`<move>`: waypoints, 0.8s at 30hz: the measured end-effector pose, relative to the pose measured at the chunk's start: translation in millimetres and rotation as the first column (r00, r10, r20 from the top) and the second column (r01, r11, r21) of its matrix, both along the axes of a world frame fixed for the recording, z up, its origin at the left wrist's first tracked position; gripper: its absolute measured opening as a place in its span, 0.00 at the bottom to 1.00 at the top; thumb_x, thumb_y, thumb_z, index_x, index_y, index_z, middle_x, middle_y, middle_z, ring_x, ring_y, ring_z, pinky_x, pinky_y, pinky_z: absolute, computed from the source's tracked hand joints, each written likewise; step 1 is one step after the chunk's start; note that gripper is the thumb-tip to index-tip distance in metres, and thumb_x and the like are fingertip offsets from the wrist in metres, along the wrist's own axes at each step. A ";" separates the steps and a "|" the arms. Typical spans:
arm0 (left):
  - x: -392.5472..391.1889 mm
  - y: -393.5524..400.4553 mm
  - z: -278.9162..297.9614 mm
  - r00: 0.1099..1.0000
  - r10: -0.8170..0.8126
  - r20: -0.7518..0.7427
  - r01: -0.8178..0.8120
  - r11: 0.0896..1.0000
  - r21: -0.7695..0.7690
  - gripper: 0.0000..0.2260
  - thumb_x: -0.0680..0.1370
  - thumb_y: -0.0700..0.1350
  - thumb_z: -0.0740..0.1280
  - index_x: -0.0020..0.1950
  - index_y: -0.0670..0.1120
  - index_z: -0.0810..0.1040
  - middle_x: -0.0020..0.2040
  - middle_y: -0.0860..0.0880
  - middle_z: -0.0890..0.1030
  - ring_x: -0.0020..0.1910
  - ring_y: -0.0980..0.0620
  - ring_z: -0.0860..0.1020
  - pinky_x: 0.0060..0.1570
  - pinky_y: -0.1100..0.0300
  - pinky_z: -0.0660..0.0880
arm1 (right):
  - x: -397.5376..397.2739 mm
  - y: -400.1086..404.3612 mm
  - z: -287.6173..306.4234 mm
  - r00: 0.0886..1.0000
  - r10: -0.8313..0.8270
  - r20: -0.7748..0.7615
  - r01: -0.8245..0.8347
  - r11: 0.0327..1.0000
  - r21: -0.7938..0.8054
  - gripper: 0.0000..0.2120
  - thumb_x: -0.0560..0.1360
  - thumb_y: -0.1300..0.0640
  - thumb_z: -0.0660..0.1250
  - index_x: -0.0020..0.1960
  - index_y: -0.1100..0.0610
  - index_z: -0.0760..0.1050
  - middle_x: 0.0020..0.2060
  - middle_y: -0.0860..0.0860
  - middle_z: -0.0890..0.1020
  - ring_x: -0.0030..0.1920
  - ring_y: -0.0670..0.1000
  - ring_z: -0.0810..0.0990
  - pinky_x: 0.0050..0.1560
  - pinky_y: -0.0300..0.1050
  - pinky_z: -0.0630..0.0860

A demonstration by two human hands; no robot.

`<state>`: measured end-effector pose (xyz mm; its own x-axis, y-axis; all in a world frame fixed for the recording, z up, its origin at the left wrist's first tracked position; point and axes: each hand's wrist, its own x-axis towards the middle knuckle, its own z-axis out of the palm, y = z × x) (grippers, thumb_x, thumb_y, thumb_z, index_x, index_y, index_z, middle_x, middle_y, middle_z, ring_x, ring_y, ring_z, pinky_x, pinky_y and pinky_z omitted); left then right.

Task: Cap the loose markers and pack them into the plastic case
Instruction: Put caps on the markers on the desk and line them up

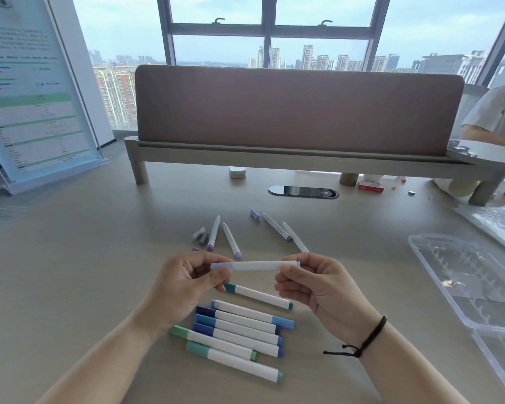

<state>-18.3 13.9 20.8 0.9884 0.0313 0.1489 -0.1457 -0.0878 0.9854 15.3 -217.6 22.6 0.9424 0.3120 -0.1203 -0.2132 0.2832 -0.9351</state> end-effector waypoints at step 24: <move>20.4 22.8 -18.5 0.955 0.234 0.180 -0.275 0.927 0.254 0.12 0.77 0.54 0.71 0.59 0.55 0.81 0.45 0.56 0.83 0.42 0.54 0.81 0.46 0.50 0.81 | 21.9 -10.5 -22.6 0.843 -0.144 0.518 0.444 0.730 -0.520 0.05 0.72 0.57 0.75 0.41 0.47 0.84 0.33 0.48 0.84 0.34 0.45 0.80 0.38 0.37 0.75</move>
<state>2.1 36.7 2.3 0.9198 0.2170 0.3269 -0.2204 -0.4034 0.8881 37.3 -228.1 0.0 0.9696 0.0114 0.2444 0.2296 -0.3875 -0.8928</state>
